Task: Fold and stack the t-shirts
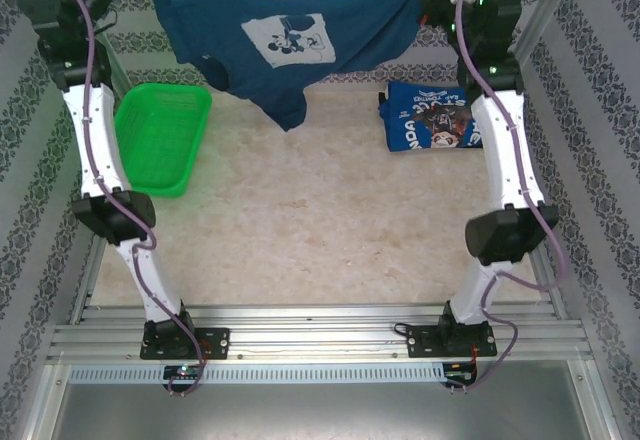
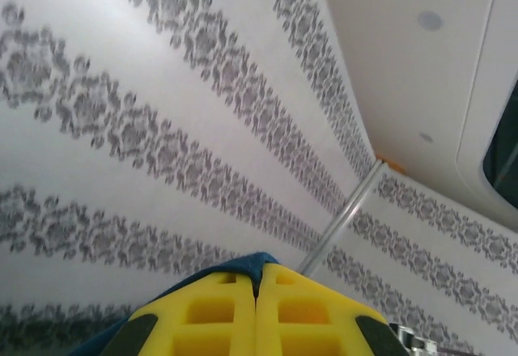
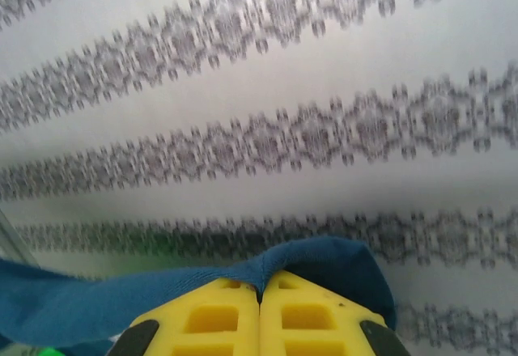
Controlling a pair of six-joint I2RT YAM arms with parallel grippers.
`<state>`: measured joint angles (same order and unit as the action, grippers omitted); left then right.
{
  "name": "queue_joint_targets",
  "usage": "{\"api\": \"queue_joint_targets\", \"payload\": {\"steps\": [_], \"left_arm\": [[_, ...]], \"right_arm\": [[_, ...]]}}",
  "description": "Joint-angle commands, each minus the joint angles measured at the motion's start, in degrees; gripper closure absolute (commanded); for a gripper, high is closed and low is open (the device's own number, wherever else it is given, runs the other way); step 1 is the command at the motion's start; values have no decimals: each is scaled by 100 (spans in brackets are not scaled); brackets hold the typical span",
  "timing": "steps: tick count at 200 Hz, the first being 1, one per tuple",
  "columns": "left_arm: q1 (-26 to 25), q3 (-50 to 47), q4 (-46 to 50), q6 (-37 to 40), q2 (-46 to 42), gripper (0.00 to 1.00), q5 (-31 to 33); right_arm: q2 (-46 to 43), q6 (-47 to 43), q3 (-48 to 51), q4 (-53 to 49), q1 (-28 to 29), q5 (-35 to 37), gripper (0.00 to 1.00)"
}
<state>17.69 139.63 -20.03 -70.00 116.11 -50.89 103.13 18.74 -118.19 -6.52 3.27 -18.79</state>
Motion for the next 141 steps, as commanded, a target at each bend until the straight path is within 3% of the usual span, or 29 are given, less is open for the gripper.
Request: {"api": "queue_joint_targets", "payload": {"steps": [1, 15, 33, 65, 84, 98, 107, 117, 141], "left_arm": [[-1, -3115, -2415, -73, -1517, 100, -258], [-78, -5134, -2438, 782, -2656, 100, -269], [-109, -7290, -2929, 1021, -3587, 100, -257], [-122, -10271, -3097, 1414, -4582, 100, 244], [-129, -11154, -3041, 1461, -4765, 100, 365], [-143, -11582, -3508, 1221, -4801, 100, 217], [-143, -11797, -3529, 1219, -4898, 100, 191], [-143, -12020, -3227, 1407, -5112, 100, 195], [-143, -12456, -2062, 2001, -5947, 100, 397]], "right_arm": [[-751, -135, 2073, 999, 42, 45, 100], [-1281, -151, 3565, 1497, 105, 139, 100], [-1697, -320, 5299, 1993, 318, 341, 98], [-2014, -277, 6854, 1884, 734, 695, 82], [-2322, -104, 7310, 1561, 827, 591, 66], [-2681, -118, 7504, 950, 899, 738, 63], [-2957, -15, 7679, 629, 902, 912, 53], [-3317, 150, 7917, 325, 869, 1006, 42], [-4142, 439, 8399, -92, 857, 1367, 31]]}}
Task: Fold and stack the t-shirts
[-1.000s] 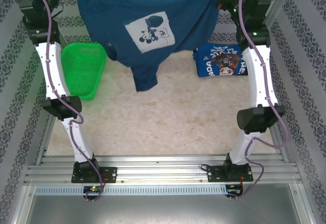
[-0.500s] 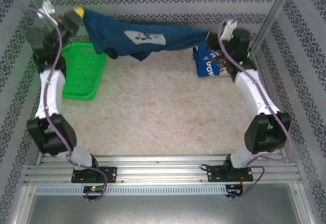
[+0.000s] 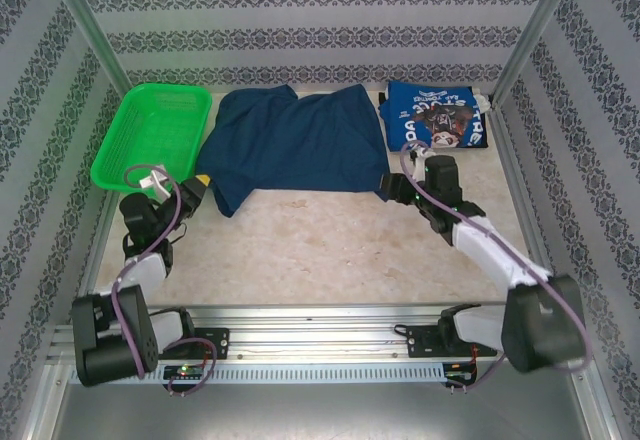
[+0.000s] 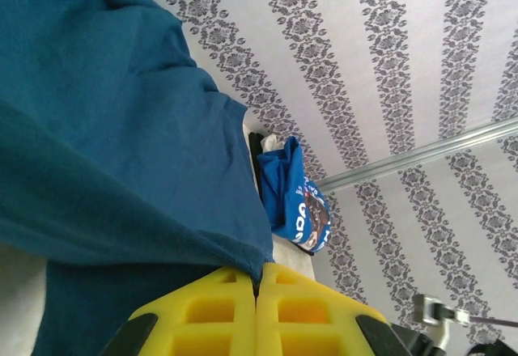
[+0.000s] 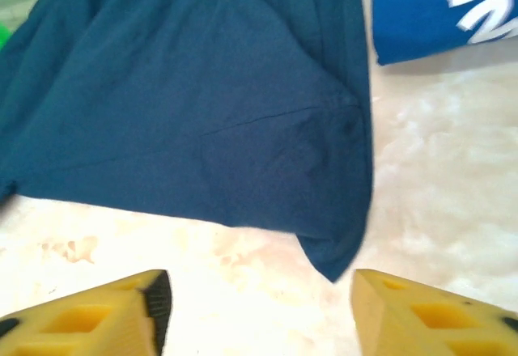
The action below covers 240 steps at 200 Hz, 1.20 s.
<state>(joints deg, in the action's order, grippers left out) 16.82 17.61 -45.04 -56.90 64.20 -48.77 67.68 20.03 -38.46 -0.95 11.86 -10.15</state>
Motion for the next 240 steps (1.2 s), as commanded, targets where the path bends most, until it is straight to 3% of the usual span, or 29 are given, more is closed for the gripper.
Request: {"api": "queue_joint_targets", "payload": {"steps": [1, 22, 45, 82, 130, 182, 240], "left_arm": [[-56, -264, 516, 721, -798, 100, 202], [-56, -339, 1830, 1298, -1606, 100, 508], [-56, -376, 2442, 1512, -2158, 100, 648], [-56, -425, 2397, 1458, -2111, 100, 657], [-48, -371, 2513, 1596, -2030, 100, 678], [-47, -339, 2621, 1665, -2048, 100, 697], [-47, -310, 2701, 1730, -2043, 100, 751]], "right_arm": [[-620, 309, 430, -651, -5, 500, 30], [-676, 327, 77, -1079, -84, 431, 27], [311, 401, -792, -1628, -251, 2, 27], [2267, 342, -2360, -1987, -300, -209, 37], [3925, 341, -3862, -2116, -308, -385, 49], [4965, 473, -4720, -2307, -206, -346, 51], [5403, 599, -5069, -2361, -175, -251, 54]]}}
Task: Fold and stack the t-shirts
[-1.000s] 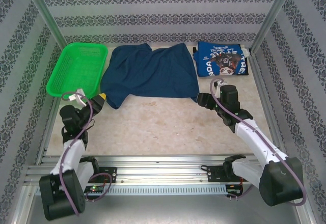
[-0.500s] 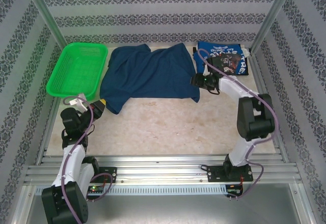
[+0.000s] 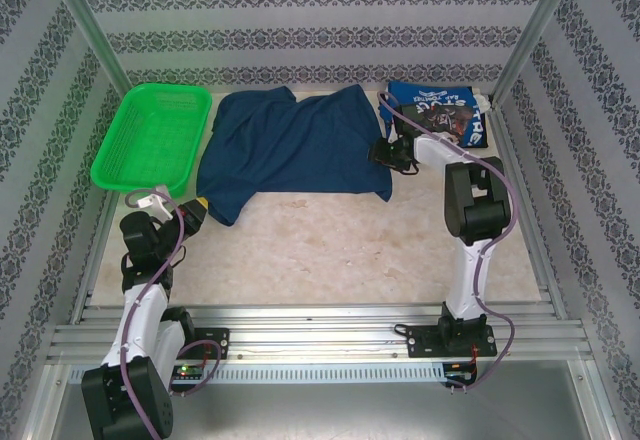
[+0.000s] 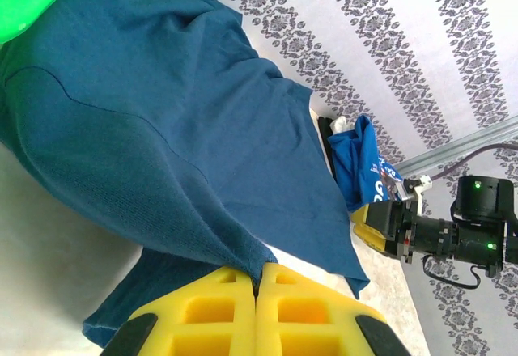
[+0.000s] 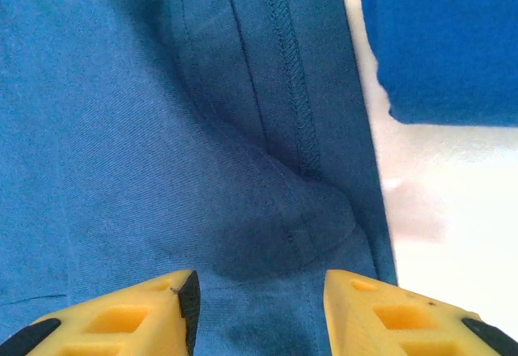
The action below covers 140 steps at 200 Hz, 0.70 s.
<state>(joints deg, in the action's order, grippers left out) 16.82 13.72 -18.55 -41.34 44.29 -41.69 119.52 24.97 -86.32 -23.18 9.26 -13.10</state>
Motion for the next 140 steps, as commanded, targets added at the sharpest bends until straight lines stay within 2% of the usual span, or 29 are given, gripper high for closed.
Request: {"api": "queue_joint_targets", "payload": {"steps": [1, 53, 80, 95, 140], "left_arm": [[-47, 79, 52, 172, -48, 100, 41], [-47, 70, 79, 188, -50, 100, 46], [-47, 78, 88, 193, -60, 100, 36], [-47, 96, 126, 201, -61, 100, 34], [-47, 167, 232, 232, -109, 100, 49]], "right_arm": [[224, 109, -285, -136, 85, 44, 54], [474, 235, -460, -180, 111, 56, 62], [468, 282, -482, -208, 110, 53, 77], [300, 307, -418, -150, 110, 100, 85], [-574, 89, -297, -214, 173, 462, 94]]}}
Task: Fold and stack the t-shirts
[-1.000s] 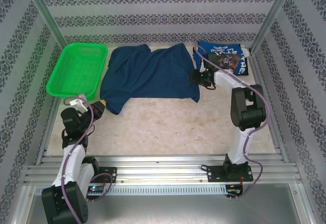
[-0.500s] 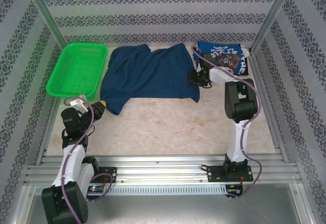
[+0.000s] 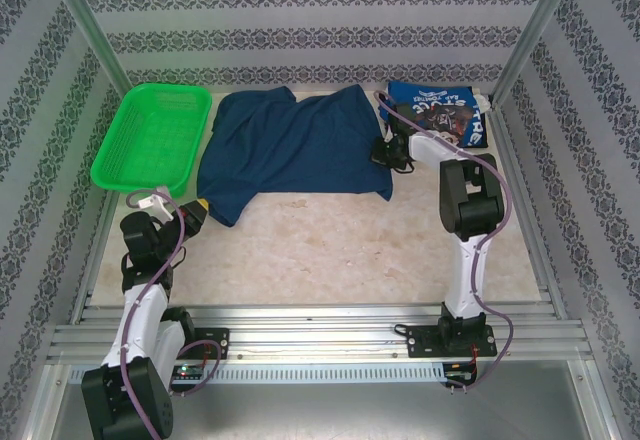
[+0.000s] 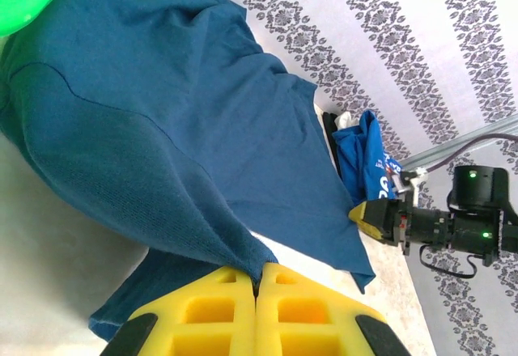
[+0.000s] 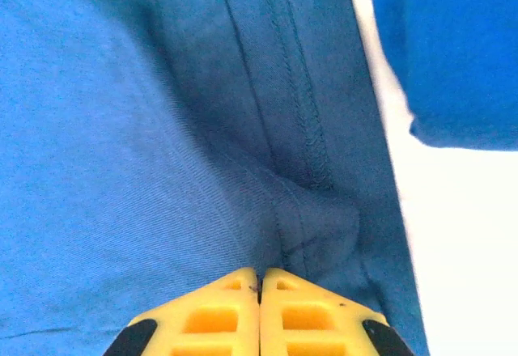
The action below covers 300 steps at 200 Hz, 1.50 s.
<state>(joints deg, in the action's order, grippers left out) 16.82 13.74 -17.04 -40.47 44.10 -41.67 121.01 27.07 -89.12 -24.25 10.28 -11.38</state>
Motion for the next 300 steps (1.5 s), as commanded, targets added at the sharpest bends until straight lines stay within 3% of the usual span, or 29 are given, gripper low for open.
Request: {"api": "queue_joint_targets", "payload": {"steps": [1, 57, 102, 141, 184, 212, 300], "left_arm": [[-47, 164, 84, 144, -92, 100, 50], [-47, 239, 158, 101, -197, 100, 74], [-47, 392, 367, 91, -386, 100, 102], [-52, 418, 628, 170, -566, 100, 278], [-47, 437, 786, 215, -683, 100, 439], [-47, 369, 669, 155, -672, 100, 405], [-47, 392, 737, 197, -665, 100, 365]], "right_arm": [[-739, -127, -17, -116, 70, 296, 94], [-1202, -429, -23, -457, 80, 579, 93], [-1234, -650, -22, -834, 109, 415, 81], [-1572, -656, 832, -552, 141, 269, 74], [-1958, -463, 1678, -97, -175, 272, 74], [-1656, -409, 1469, -83, -263, -55, 71], [-565, -581, 669, -85, -433, 39, 64]]}}
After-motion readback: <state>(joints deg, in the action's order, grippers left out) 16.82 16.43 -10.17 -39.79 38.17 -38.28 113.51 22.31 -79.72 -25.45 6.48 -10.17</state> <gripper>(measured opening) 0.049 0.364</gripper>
